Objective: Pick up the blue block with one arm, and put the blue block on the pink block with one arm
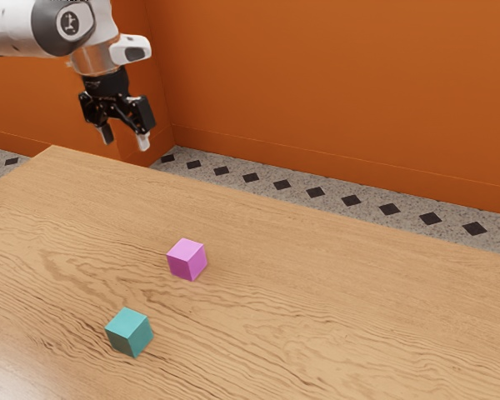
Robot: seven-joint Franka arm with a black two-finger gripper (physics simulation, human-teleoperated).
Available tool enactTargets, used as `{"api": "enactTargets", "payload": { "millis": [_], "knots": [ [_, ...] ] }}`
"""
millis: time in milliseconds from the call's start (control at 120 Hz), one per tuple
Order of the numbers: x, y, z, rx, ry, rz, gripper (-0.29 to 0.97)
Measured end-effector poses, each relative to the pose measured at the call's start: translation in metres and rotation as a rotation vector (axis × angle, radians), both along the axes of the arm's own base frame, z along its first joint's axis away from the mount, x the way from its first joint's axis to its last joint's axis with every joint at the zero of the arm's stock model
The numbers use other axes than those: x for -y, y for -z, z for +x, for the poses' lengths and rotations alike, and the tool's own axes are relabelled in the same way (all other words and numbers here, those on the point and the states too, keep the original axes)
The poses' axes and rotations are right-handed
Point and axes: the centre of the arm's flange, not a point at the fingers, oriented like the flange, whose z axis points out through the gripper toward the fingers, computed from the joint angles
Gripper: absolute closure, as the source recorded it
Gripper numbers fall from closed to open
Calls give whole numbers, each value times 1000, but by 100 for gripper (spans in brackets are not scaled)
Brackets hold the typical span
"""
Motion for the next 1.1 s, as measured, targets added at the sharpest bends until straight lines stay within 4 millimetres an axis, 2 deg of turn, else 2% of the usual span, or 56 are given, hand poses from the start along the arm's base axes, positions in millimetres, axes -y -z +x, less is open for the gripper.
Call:
{"api": "enactTargets", "payload": {
  "millis": [75, 100, 217, 325, 392, 450, 533, 617, 750, 858, 933, 1017, 1100],
  "knots": [
    [5, 3, 2, 9, 14, -1, 2],
    [6, 11, 2, -1, 17, -2, 2],
    [7, 79, -8, -71, 21, -12, 2],
    [4, 145, -40, -105, 17, -23, 2],
    [-14, 172, -71, -93, -18, -29, 3],
    [-27, 184, -89, -70, -48, -28, 3],
    [-22, 199, -105, -56, -26, -8, 3],
    [-16, 207, -108, -39, 9, 13, 3],
    [-12, 229, -102, -43, 54, 30, 4],
    [-5, 252, -131, -59, 85, 21, 5],
    [9, 263, -144, -69, 126, 22, 5],
    [19, 283, -148, -95, 151, 11, 6],
    [23, 289, -146, -88, 162, 3, 5]
  ]
}}
